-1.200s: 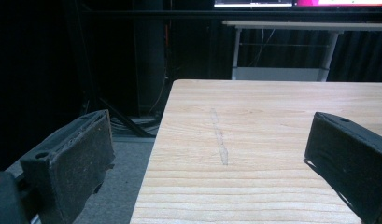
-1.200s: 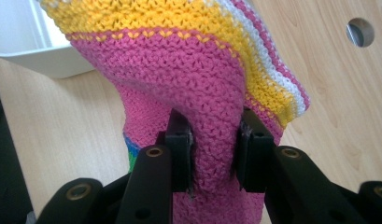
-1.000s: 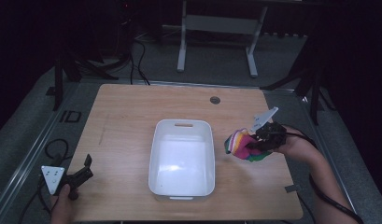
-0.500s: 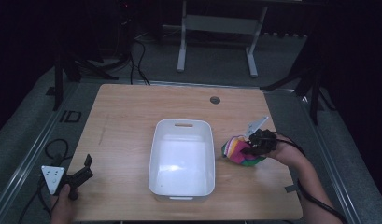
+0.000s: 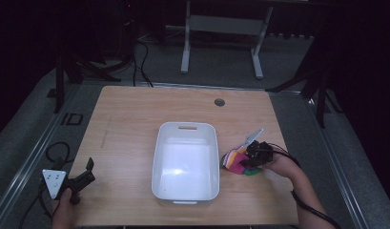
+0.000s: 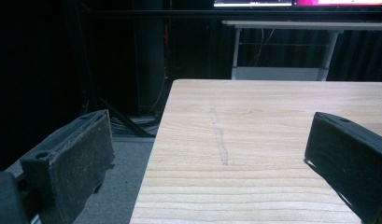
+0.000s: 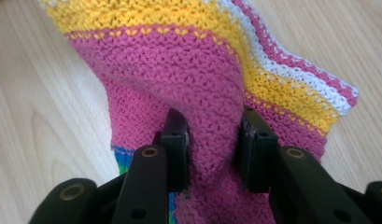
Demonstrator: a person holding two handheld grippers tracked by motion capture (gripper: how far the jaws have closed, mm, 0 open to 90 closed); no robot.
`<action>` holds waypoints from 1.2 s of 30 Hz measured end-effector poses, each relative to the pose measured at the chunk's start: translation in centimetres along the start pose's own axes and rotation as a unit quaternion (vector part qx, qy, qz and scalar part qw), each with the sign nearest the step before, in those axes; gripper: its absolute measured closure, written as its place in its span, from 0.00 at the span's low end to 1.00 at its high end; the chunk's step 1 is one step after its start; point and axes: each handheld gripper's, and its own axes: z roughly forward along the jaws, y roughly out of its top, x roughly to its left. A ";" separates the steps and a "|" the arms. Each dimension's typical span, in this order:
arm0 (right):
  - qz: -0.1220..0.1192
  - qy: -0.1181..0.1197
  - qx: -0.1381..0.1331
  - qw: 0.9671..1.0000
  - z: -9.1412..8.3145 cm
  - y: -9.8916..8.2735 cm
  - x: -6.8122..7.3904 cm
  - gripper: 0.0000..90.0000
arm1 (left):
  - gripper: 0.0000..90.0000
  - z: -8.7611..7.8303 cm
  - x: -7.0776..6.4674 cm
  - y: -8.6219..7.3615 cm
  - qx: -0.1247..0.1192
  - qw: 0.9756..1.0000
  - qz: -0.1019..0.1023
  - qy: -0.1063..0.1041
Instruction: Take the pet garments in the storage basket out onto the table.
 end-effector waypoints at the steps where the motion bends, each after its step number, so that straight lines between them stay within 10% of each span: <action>1: 0.003 0.000 0.000 1.000 0.0 0.1 0.0 0.74 | 0.02 0.0 0.0 0.0 -0.001 1.000 0.000 0.000; 12: -0.015 0.009 -0.007 1.000 -1.8 0.4 0.5 0.47 | 0.02 0.0 0.0 0.0 0.000 1.000 -0.002 -0.001; 27: 0.058 0.002 -0.090 0.994 -4.7 -2.5 -0.6 0.18 | 0.02 0.0 0.0 0.0 0.000 1.000 -0.002 0.000; 34: 0.107 -0.029 -0.140 0.984 -5.4 -5.3 -1.0 0.14 | 0.02 0.0 0.0 0.0 0.000 1.000 -0.002 -0.001; 36: 0.138 -0.054 -0.175 0.973 -5.8 -6.8 -1.2 0.15 | 0.02 0.0 0.0 0.0 0.000 1.000 -0.002 -0.001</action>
